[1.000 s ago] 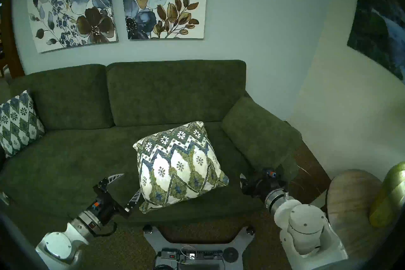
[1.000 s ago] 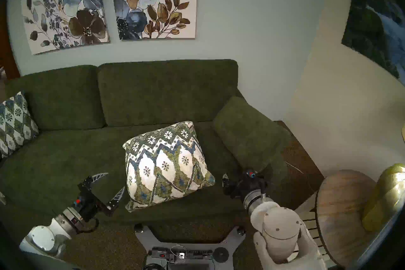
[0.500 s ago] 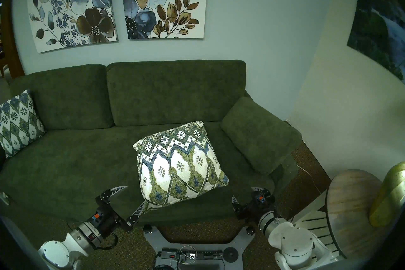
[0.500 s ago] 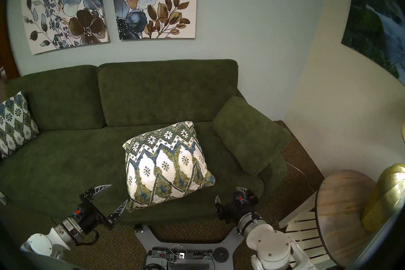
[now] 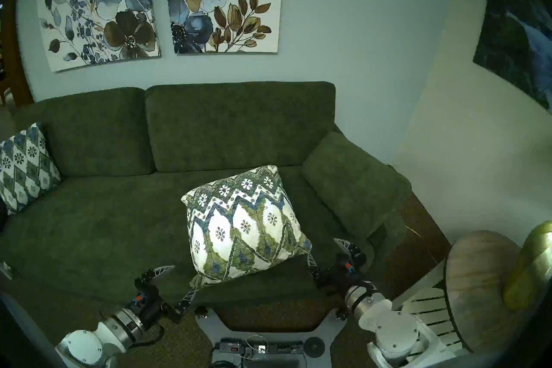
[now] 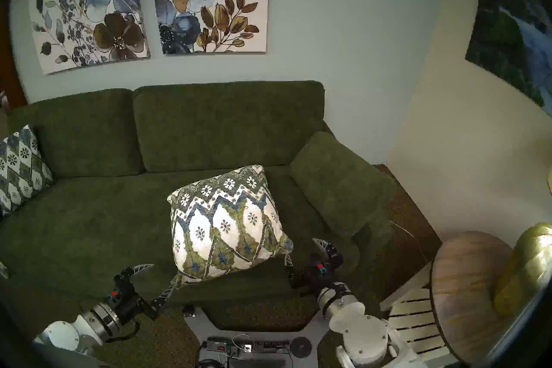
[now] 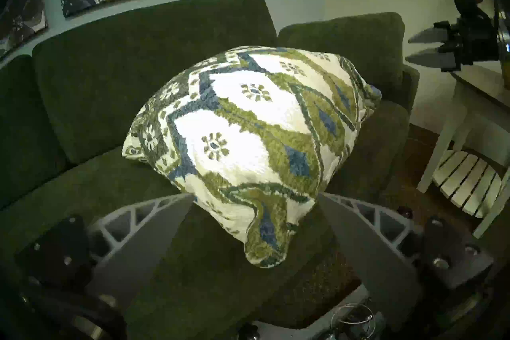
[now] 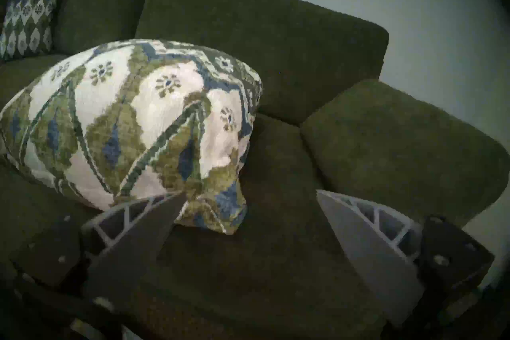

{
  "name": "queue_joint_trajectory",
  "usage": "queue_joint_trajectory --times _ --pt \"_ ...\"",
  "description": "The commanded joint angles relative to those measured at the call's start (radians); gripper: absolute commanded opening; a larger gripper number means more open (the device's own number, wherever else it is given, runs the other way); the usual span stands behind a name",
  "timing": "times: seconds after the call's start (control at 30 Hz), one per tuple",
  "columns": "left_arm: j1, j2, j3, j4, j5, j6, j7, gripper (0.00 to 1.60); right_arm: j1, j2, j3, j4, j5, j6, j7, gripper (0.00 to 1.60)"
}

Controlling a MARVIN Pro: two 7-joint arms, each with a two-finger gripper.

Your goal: Fluff a cushion

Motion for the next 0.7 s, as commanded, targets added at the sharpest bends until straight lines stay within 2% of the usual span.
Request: queue_joint_trajectory --times 0.0,0.33,0.47,0.67 --pt "0.026 0.001 -0.002 -0.019 -0.035 -0.001 -0.024 1.60 -0.003 0.019 0.016 0.009 0.018 -0.051 0.018 1.60" --pt "0.007 -0.005 0.010 0.006 -0.008 -0.005 -0.009 1.60 0.039 0.017 -0.008 0.066 -0.012 -0.058 0.027 1.60" --pt "-0.002 0.008 0.024 0.001 0.000 0.035 -0.019 1.60 0.084 0.011 -0.015 0.101 -0.015 -0.044 0.038 1.60" --pt "-0.054 0.006 0.057 0.073 0.021 0.045 -0.014 1.60 0.149 -0.005 -0.035 0.152 -0.023 -0.029 0.052 1.60"
